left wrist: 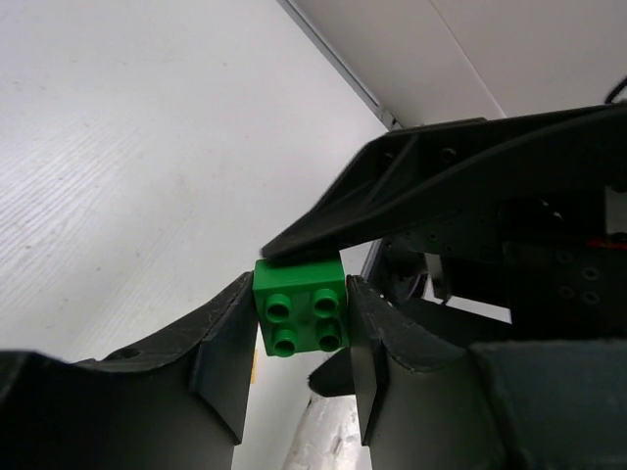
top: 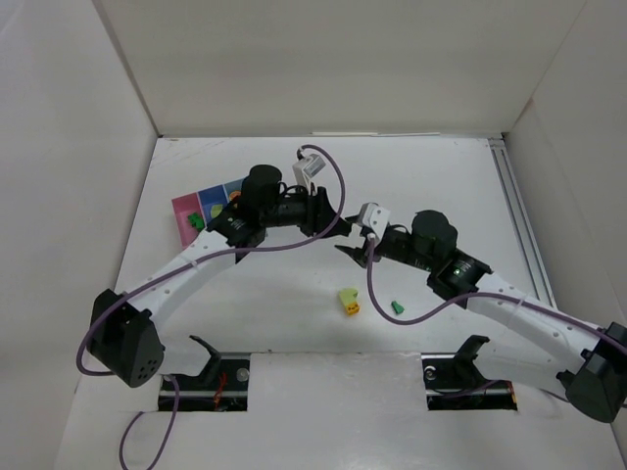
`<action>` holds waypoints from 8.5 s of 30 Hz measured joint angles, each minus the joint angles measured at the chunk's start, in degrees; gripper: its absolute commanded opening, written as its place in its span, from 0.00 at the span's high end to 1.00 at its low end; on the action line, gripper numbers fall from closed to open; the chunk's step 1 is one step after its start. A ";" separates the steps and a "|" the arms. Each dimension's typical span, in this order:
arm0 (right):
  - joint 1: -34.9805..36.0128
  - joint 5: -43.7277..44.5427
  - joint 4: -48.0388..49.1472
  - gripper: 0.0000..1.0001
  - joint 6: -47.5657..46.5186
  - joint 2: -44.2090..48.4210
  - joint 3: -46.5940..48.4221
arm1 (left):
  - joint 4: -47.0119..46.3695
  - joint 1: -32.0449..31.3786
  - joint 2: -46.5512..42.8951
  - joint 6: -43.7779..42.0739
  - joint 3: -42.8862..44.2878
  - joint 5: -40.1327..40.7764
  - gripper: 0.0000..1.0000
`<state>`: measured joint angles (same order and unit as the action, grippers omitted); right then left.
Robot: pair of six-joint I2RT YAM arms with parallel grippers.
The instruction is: Sort the legos into containers by color
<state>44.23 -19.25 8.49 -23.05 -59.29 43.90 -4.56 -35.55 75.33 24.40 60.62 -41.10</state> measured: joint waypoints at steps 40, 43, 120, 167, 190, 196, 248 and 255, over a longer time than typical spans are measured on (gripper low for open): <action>-13.92 32.59 -20.20 0.01 23.65 6.08 -4.87 | 28.44 38.47 8.20 13.62 1.53 63.47 1.00; -15.15 32.35 -22.58 0.01 25.51 5.97 -5.57 | 28.44 39.91 9.09 13.77 1.57 64.30 1.00; 0.50 31.32 -43.98 0.42 54.47 -13.27 -7.02 | 20.28 4.90 -4.26 6.32 -5.01 44.44 0.00; -9.29 14.21 -18.18 0.91 56.92 2.10 5.79 | 0.52 -20.41 -10.40 2.12 -10.27 32.26 0.13; -12.00 0.17 -16.24 0.90 74.75 -2.99 8.07 | -4.46 -22.27 -2.60 3.10 -7.52 54.88 0.49; -12.04 -0.94 -14.84 0.90 75.97 -4.59 8.07 | -4.42 -22.75 -1.03 2.62 -6.86 54.90 0.60; -20.94 3.37 -13.60 0.20 71.87 -7.37 13.14 | 1.75 -22.82 -1.20 3.91 -4.92 56.72 0.97; -27.71 3.13 -15.02 0.18 67.10 -0.96 10.45 | 10.19 -8.87 1.75 9.44 -1.73 56.13 0.99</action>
<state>16.51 -16.12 -6.52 44.05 -60.25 54.35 5.63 -44.42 77.08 33.85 58.89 15.03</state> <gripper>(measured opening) 0.813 0.177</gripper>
